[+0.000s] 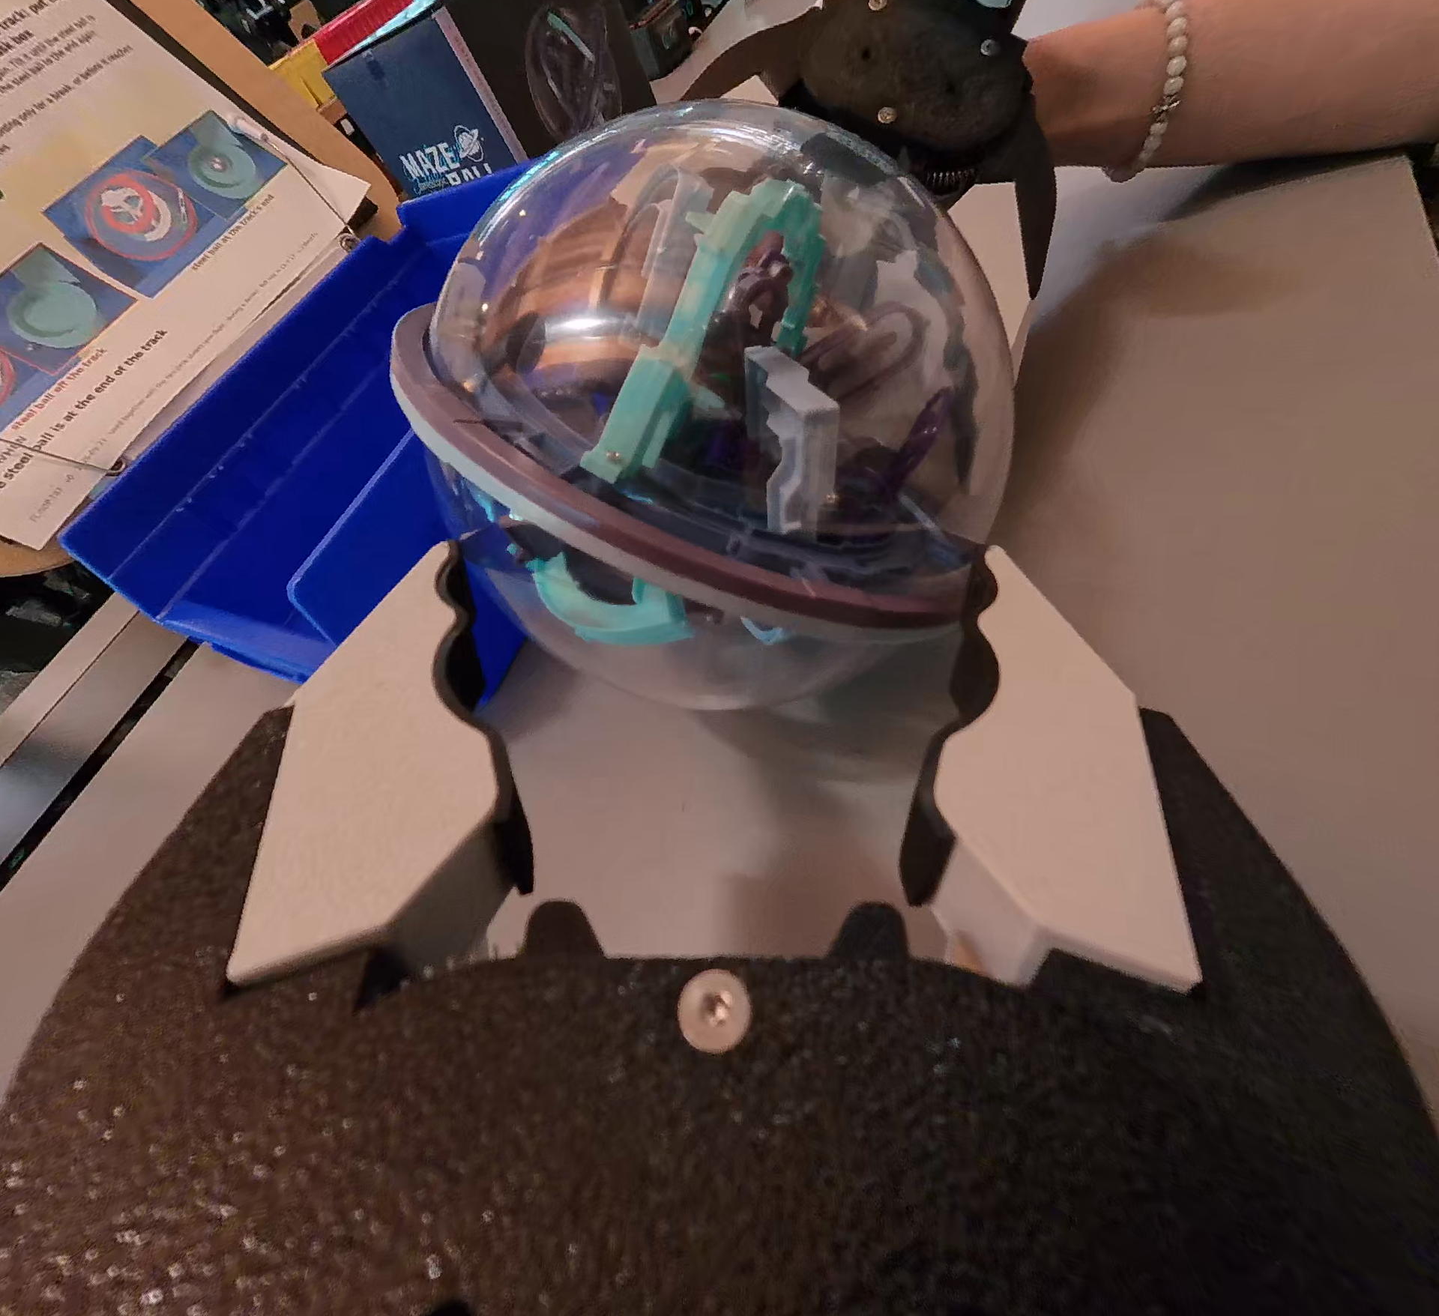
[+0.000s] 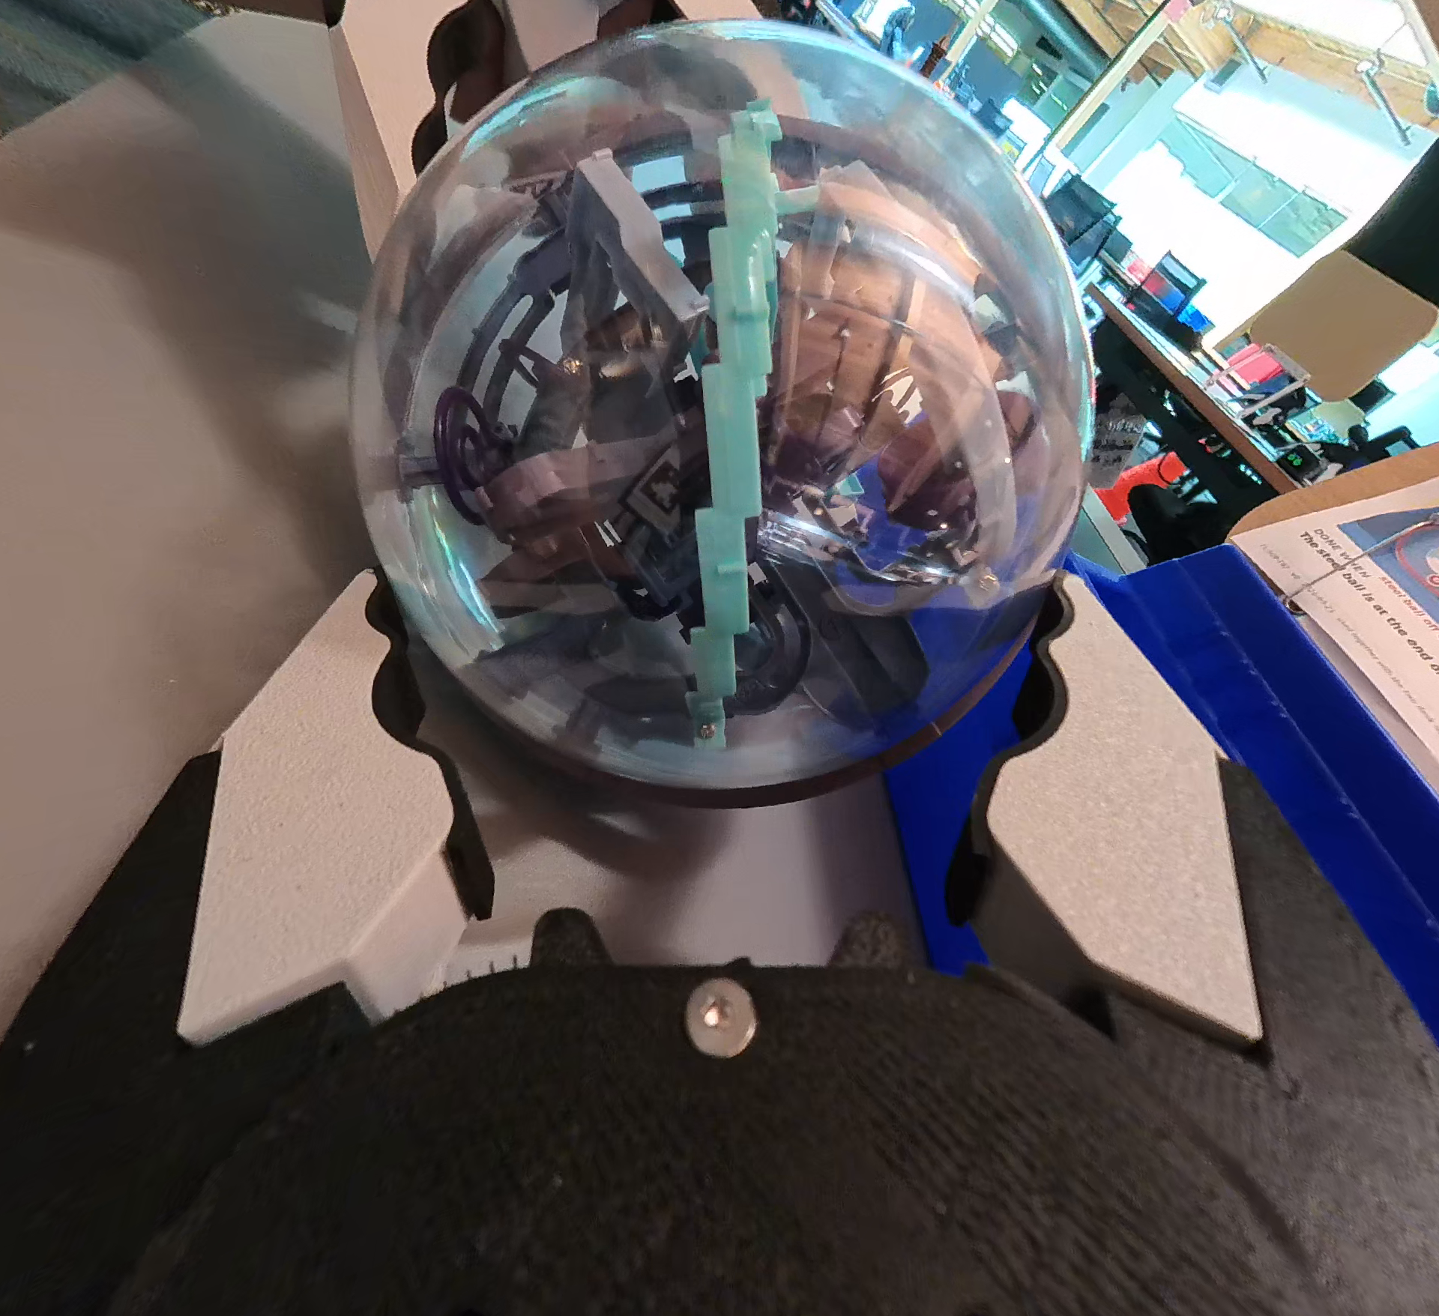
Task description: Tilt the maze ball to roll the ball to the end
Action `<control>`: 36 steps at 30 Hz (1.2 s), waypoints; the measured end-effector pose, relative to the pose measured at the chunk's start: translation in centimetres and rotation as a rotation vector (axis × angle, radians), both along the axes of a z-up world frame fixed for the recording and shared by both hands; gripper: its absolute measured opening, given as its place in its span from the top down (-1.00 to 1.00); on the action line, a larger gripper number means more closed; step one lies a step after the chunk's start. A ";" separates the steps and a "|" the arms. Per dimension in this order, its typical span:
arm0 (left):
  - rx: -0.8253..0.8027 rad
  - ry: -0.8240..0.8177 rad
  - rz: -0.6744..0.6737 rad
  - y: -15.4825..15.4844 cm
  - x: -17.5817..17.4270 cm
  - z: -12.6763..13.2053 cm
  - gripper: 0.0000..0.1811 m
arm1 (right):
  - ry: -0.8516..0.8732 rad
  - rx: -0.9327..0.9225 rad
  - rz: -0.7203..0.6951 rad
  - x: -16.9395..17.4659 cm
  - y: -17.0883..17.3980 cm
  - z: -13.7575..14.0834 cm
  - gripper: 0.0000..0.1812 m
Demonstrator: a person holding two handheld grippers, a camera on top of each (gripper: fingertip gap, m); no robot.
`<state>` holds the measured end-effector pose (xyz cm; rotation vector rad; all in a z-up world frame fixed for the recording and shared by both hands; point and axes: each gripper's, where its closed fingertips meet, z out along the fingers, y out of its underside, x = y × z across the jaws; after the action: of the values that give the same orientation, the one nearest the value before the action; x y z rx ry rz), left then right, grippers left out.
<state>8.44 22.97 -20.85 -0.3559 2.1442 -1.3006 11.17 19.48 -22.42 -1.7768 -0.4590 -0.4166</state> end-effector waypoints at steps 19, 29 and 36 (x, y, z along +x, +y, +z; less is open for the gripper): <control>-0.178 -0.036 -0.083 -0.8 0.4 1.0 -0.30 | 0.032 -0.002 0.032 0.8 -0.9 -0.5 -0.64; -0.169 0.054 -0.126 -0.4 1.3 0.8 -0.31 | 0.029 -0.001 0.010 1.4 -0.9 -0.5 -0.62; -0.110 0.195 -0.192 -0.4 2.5 -0.2 -0.42 | 0.059 0.005 0.003 1.8 -1.1 -0.3 -0.56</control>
<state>10.97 22.54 -21.08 -0.3397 2.3202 -1.5530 12.95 18.38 -22.72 -1.7788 -0.4191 -0.3623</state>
